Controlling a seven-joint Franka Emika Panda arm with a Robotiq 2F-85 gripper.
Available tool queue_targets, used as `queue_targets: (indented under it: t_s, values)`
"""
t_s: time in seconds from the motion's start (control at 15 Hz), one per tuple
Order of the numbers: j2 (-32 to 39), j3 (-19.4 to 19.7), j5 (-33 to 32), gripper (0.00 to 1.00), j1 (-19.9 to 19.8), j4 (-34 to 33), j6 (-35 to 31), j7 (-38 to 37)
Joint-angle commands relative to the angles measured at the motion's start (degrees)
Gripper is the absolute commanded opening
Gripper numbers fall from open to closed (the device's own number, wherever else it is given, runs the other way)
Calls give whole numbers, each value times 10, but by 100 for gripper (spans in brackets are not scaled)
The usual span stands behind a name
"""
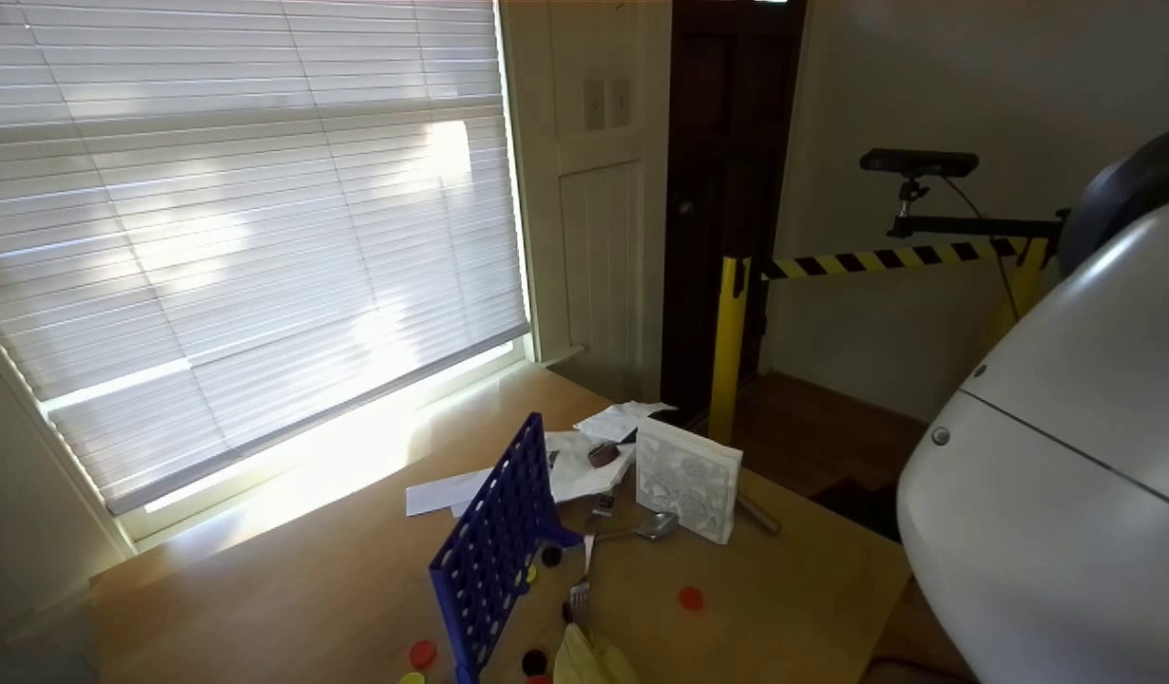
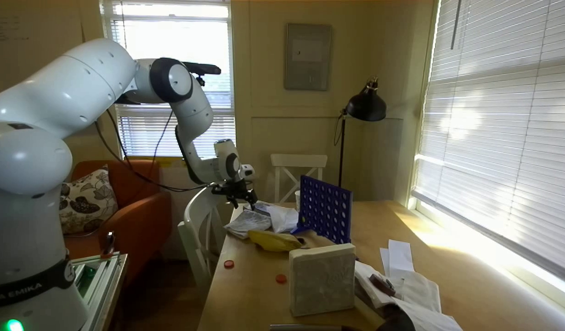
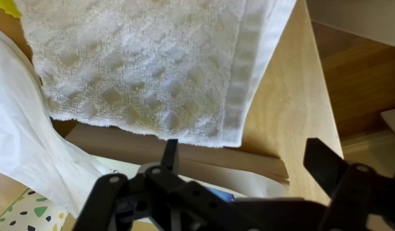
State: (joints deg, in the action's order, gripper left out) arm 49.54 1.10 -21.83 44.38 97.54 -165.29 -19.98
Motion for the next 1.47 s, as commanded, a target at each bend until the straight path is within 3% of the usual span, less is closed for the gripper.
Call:
queue_targets:
  t_s: [0.0,0.27,0.73,1.2,1.27,1.4]
  values:
    - [-4,35,24,100,37,-1,9,-1]
    - [-14,71,32,100,73,12,54,-28]
    - [-8,107,19,100,97,-2,123,-68]
    - [-13,107,13,100,91,-6,173,-71]
    - [-15,107,11,75,92,-5,177,-71]
    - [-19,108,6,66,92,-1,181,-71]
